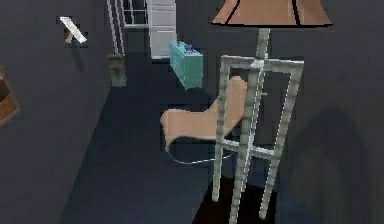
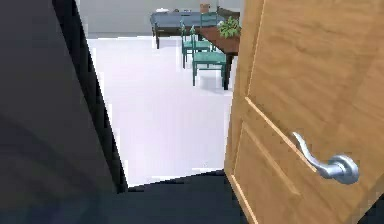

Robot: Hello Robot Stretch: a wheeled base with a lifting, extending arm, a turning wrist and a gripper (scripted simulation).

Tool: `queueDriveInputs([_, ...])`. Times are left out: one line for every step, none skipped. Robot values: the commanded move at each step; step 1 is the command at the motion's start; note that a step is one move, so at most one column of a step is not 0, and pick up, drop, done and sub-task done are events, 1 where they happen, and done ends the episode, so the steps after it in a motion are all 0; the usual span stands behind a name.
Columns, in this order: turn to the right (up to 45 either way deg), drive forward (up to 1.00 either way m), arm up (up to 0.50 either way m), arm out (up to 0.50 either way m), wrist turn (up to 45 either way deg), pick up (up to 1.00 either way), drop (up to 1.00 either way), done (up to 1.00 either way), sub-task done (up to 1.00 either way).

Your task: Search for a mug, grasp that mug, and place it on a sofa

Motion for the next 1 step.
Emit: queueDriveInputs([45.0, 0.00, 0.00, 0.00, 0.0, 0.00, 0.00, 0.00, 0.00])
